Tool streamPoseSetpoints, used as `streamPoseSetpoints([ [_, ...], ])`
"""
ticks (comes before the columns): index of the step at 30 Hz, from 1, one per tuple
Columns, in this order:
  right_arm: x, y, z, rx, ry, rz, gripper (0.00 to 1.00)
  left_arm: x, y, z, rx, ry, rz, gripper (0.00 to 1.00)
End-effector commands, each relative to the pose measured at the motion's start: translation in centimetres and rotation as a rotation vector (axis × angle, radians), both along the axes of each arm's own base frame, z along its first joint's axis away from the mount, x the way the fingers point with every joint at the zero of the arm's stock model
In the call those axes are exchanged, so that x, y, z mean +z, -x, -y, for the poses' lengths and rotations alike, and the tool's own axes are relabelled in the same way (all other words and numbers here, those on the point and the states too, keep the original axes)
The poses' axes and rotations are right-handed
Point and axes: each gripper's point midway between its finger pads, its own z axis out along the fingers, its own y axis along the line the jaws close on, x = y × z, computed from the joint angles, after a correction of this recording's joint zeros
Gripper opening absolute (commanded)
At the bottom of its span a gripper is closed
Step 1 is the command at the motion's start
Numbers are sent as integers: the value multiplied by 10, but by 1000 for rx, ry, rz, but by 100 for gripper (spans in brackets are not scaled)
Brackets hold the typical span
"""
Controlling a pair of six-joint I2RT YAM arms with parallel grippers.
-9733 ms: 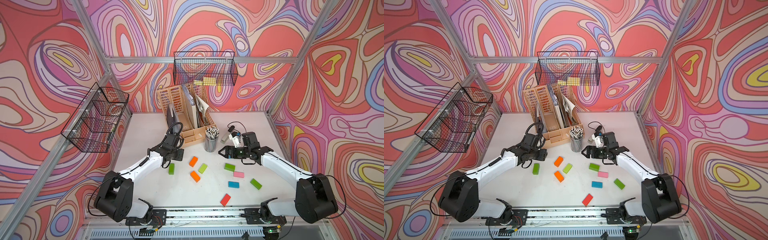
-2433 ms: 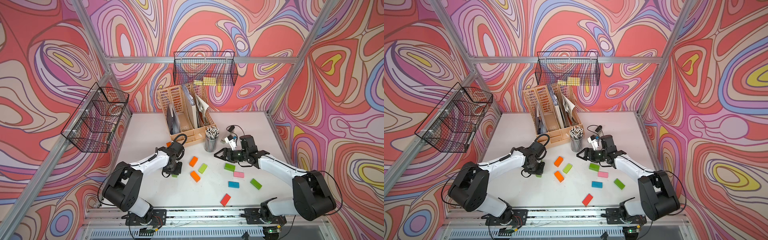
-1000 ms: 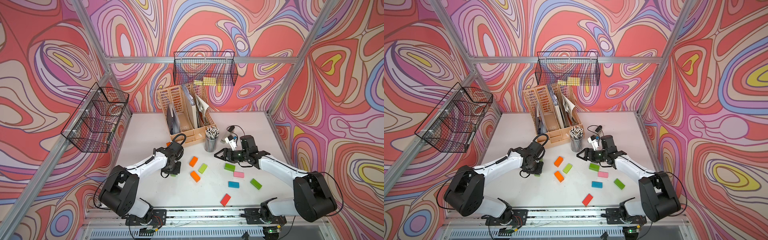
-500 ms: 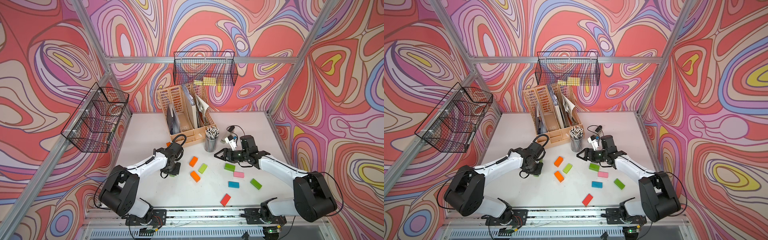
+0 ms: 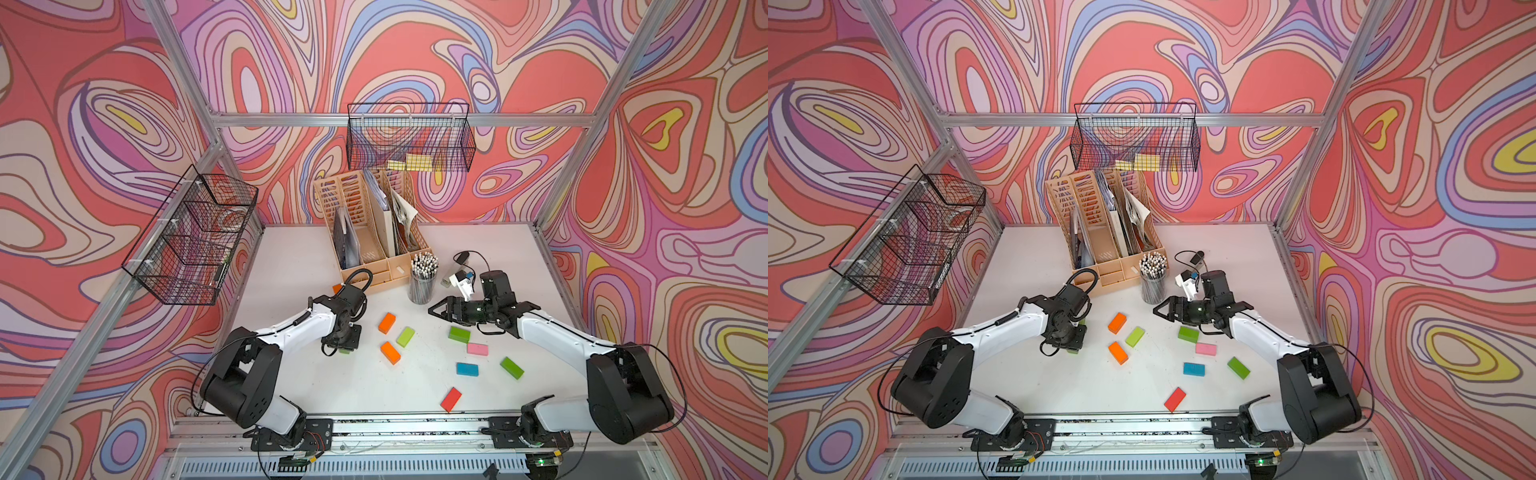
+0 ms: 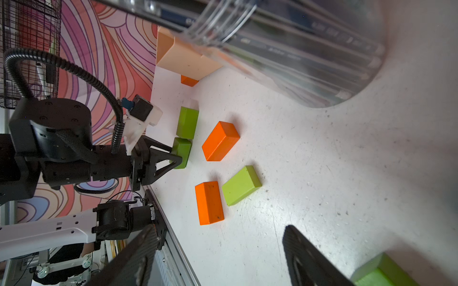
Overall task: Assemble the letter c with building blocks
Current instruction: Assemble the building block at the center of the board.
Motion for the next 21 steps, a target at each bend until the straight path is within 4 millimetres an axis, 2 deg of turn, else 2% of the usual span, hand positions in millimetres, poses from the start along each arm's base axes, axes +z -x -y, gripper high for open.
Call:
streamPoseSetpoints([
  [1, 5, 0, -1, 10, 1, 38, 84, -6, 1, -3, 13, 0, -19, 36],
  [11, 7, 0, -1, 12, -2, 46, 84, -2, -2, -8, 61, 6, -13, 36],
  [21, 7, 0, -2, 14, -5, 46, 84, 0, -7, 1, 85, 54, -10, 36],
])
